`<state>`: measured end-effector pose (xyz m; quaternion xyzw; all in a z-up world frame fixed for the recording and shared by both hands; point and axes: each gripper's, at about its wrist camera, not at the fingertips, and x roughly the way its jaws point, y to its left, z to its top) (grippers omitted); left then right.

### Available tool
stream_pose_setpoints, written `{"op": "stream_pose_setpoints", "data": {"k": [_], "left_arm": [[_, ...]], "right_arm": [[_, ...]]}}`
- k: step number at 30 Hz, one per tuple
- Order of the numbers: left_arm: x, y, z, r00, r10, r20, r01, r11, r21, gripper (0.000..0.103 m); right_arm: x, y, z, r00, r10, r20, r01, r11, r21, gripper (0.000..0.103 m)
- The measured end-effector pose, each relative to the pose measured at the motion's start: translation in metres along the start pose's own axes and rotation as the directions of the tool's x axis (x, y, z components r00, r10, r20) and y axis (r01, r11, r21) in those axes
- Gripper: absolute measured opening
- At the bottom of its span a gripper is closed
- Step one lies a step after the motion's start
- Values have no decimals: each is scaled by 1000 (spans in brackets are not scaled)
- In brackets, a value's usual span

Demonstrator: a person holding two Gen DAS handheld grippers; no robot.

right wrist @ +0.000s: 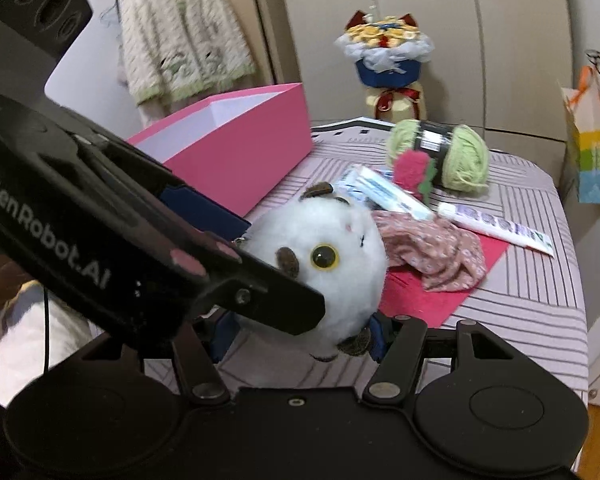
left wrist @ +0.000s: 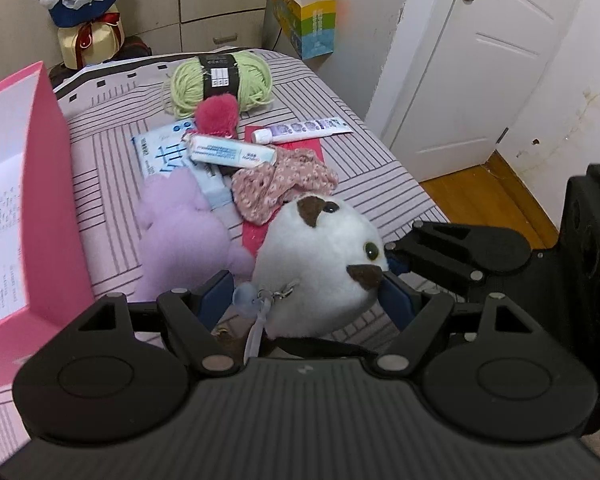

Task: Organize soft objects
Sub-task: 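Carry the white plush toy with the left tool into the pink box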

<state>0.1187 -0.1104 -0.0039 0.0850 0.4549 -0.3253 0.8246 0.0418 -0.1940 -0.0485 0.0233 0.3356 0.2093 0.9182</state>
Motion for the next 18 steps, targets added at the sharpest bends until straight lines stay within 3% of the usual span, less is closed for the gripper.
{"op": "stream_pose_setpoints", "data": {"k": [8, 18], "left_arm": [[-45, 14, -21, 1000, 6, 0, -6, 1000, -24, 78], [-107, 34, -49, 998, 64, 29, -62, 997, -56, 78]], "right_arm": [[-14, 44, 18, 999, 29, -40, -34, 993, -116, 67], [-24, 93, 44, 986, 158, -56, -165, 971, -171, 67]]}}
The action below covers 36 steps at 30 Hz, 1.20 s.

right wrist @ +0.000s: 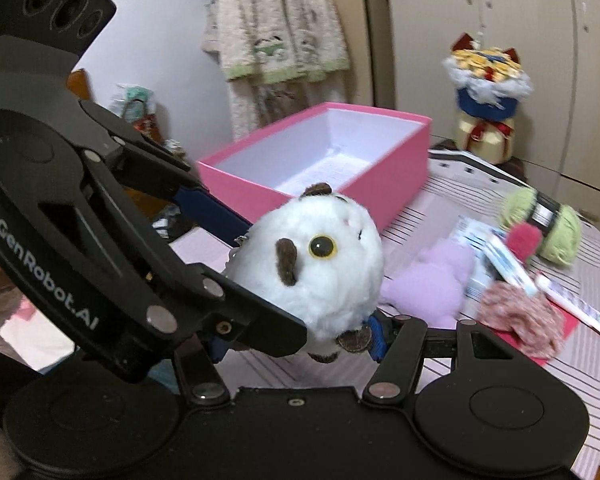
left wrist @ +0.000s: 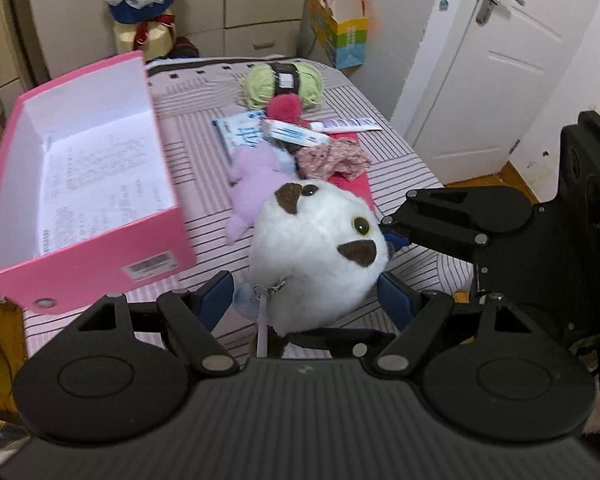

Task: Organize soft objects
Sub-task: 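Carry the white plush toy with the left tool into the pink box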

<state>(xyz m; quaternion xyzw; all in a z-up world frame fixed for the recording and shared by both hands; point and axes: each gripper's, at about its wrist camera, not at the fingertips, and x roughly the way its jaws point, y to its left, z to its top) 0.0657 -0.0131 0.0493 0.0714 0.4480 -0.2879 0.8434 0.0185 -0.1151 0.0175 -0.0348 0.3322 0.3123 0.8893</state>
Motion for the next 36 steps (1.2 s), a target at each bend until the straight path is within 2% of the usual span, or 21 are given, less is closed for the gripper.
{"op": "stream_pose_setpoints", "data": {"k": [6, 7, 8, 12, 15, 17, 23, 27, 32, 36], "left_arm": [[-21, 21, 1, 998, 20, 64, -21, 1000, 5, 78], [-25, 25, 1, 996, -4, 88, 2, 1000, 20, 74], [-26, 32, 2, 995, -39, 92, 40, 999, -5, 75], [-30, 56, 9, 987, -30, 158, 32, 999, -7, 74], [-29, 81, 24, 984, -47, 171, 56, 997, -46, 73], [-29, 95, 35, 979, -36, 199, 47, 998, -52, 70], [-18, 129, 68, 969, 0, 245, 18, 997, -72, 68], [-3, 155, 87, 971, 3, 239, 25, 993, -116, 67], [28, 186, 108, 974, 16, 228, 26, 984, -179, 66], [64, 212, 119, 982, 7, 186, 39, 969, -243, 65]], "right_arm": [[9, 14, 27, 999, 53, 4, -53, 997, -63, 68], [11, 16, 31, 997, 73, 1, -73, 995, -71, 67], [13, 17, 35, 995, 97, 1, -96, 992, -76, 67], [28, 18, 58, 997, 73, 21, -70, 990, -122, 67], [43, 4, 81, 992, 125, -4, -125, 990, -60, 66], [51, -3, 94, 993, 120, 9, -119, 991, -59, 66], [75, -15, 131, 996, 85, 39, -81, 991, -102, 66], [102, -34, 151, 995, 95, 16, -93, 991, -93, 66], [136, -51, 166, 998, 63, -6, -63, 982, -176, 66], [170, -63, 174, 998, 26, -63, -39, 973, -229, 66]]}}
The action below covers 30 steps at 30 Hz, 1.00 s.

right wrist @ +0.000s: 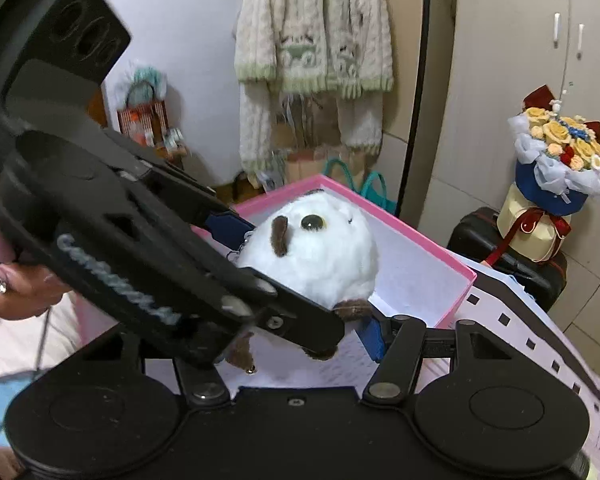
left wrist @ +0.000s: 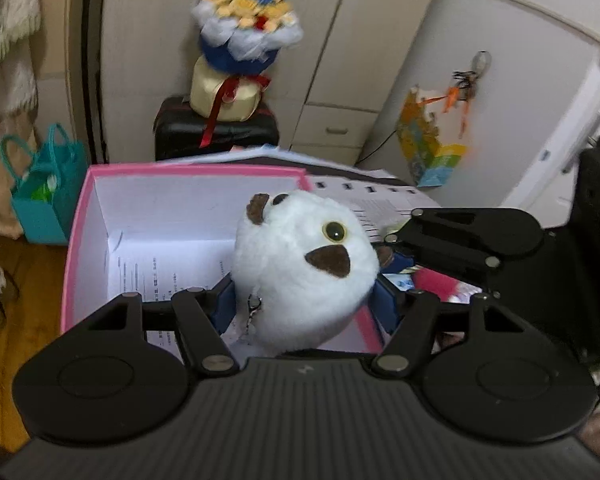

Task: Organize soft objects
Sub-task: 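Carry the white plush toy with the left tool into the pink box, then open the left tool to drop the plush toy and withdraw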

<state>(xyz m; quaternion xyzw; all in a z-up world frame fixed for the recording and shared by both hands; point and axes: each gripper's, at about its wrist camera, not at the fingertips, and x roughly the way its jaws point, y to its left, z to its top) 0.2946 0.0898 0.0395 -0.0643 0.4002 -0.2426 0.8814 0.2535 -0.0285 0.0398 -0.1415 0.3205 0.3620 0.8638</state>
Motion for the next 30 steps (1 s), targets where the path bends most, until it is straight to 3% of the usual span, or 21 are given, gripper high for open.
{"op": "stream_pose_setpoints", "data": {"k": [7, 14, 19, 25, 30], "left_arm": [[47, 37, 7, 995, -13, -94, 0, 991, -137, 64], [64, 53, 15, 992, -50, -117, 22, 974, -227, 63], [73, 62, 17, 988, -76, -134, 36, 958, -284, 64], [64, 50, 14, 996, -45, -80, 28, 981, -194, 67], [35, 44, 13, 999, -38, -2, 38, 994, -98, 69]], "right_arm": [[47, -6, 8, 991, -56, -126, 39, 990, -133, 66], [56, -15, 10, 986, -92, -138, 75, 990, -123, 66], [59, -11, 13, 972, -167, -165, 146, 980, -133, 67], [51, -1, 8, 958, -258, -123, 238, 958, -158, 70], [30, -4, 2, 973, -220, -65, 212, 972, -103, 66]]}}
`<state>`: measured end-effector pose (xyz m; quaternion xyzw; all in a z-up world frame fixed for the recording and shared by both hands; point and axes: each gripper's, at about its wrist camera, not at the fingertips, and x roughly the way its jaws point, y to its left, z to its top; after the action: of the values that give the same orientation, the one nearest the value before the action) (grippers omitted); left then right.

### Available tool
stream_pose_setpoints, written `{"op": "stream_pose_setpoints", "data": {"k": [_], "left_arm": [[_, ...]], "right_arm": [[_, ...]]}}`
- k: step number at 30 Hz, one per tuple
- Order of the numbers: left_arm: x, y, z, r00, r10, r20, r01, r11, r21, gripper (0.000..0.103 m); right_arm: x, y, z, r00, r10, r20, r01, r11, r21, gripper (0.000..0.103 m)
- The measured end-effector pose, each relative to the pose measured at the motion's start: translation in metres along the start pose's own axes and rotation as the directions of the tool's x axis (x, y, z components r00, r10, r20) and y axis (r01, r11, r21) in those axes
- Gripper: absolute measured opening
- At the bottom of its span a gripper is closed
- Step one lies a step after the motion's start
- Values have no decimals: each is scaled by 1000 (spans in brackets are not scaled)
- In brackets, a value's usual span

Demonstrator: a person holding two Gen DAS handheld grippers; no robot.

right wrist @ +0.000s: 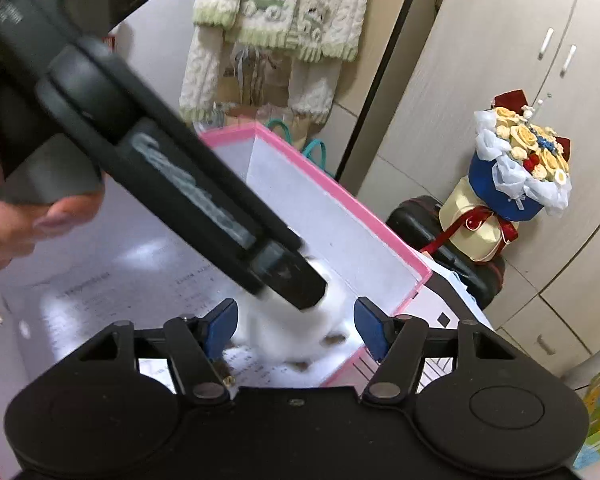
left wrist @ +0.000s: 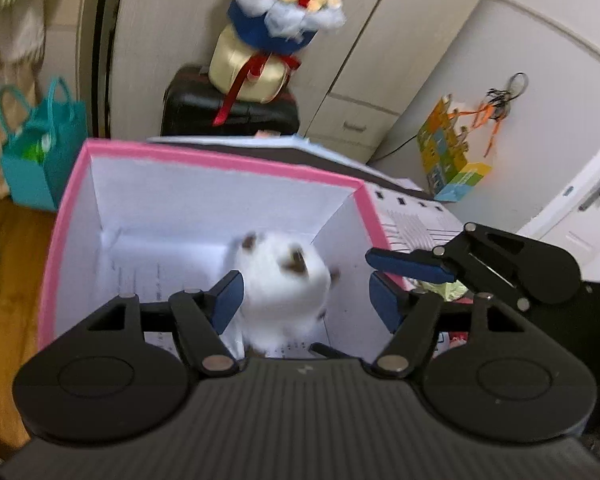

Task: Organize soft objects
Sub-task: 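Open the left tool to drop the plush toy and withdraw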

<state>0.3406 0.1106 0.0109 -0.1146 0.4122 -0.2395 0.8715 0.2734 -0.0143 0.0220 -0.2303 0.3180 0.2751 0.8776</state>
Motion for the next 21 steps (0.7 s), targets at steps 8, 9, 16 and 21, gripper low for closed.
{"op": "stream_pose_setpoints", "data": {"k": [8, 9, 16, 21], "left_arm": [[-52, -26, -13, 997, 53, 64, -64, 981, 182, 69], [-59, -31, -16, 995, 66, 71, -80, 976, 203, 69], [-108, -66, -35, 988, 114, 103, -141, 941, 308, 73], [-141, -93, -55, 986, 118, 115, -153, 916, 370, 76]], "right_arm": [[-40, 0, -13, 993, 79, 86, -84, 995, 57, 62], [-48, 1, -14, 991, 88, 97, -94, 994, 62, 62], [-106, 17, -21, 983, 100, 155, -109, 993, 53, 62], [-149, 25, -29, 981, 88, 175, -98, 994, 50, 63]]}}
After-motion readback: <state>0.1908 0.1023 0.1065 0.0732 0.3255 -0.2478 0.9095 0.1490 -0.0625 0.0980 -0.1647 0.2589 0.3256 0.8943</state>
